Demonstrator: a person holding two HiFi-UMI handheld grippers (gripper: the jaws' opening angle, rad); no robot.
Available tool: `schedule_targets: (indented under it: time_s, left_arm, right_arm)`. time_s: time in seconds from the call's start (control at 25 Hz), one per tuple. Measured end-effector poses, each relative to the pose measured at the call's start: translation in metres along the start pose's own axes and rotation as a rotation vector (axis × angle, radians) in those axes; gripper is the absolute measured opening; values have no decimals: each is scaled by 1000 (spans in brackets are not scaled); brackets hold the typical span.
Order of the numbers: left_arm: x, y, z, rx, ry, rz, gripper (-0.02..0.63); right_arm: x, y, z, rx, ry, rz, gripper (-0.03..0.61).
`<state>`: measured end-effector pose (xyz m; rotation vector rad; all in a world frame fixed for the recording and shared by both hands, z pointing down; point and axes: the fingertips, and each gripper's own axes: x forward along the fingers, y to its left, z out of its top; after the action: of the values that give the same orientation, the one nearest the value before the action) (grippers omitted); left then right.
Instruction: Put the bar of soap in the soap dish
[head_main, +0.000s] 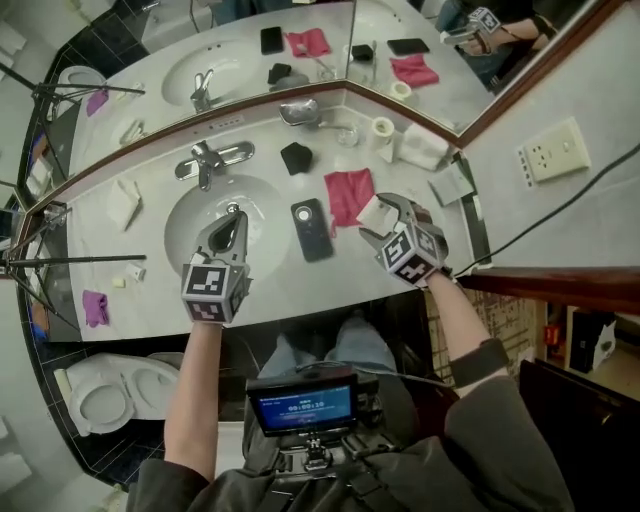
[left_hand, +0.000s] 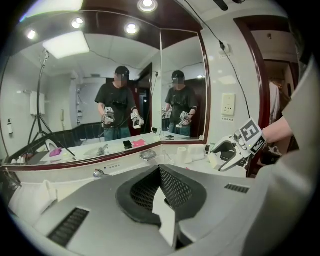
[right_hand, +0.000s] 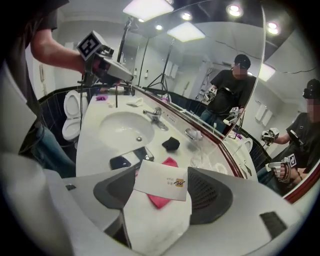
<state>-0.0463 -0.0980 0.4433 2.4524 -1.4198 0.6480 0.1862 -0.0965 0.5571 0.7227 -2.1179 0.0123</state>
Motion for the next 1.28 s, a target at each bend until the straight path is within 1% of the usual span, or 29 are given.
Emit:
schedule_targets:
  time_s: [0.12,0.2,0.36,0.48,0.56,0.68,0.84,0.92,1.0,1.28]
  left_arm:
    - [12,-13,-7,7,22,-17,2]
    - [18,-21,-12,9,38,-27,2]
    - [28,-27,-20,6,62,-12,2]
    - [31,-35,-25,8,80,-31,2]
    - [33,-36,-26,9,80,-30,2]
    - [32,-30,-29,2,80,-2,2]
    - [32,-28,-33,-1,87,2,2]
    - [30,-28,-32,-3,81,2,2]
    - [29,-26,-31,-1,76,3,2]
    - [27,-25,-30,-12,65,7,2]
  right_arm:
    - [13,6,-38,-25,67,27,334]
    - [22,11,-57,-44,100,51,333]
    - [42,21,-84,-43,148,110,334]
    - [55,31,-102,-42,184,146,334]
    - [63,38,-110,-36,199,167,336]
    - [73,50,-120,-37,216,197,339]
    - [82,62,-138,-41,258,232,348]
    - [85,65,-147,-46,285,235,351]
    - [86,66,-154,-47,302,233,380]
    - [82,67,-151,-36,290,231,387]
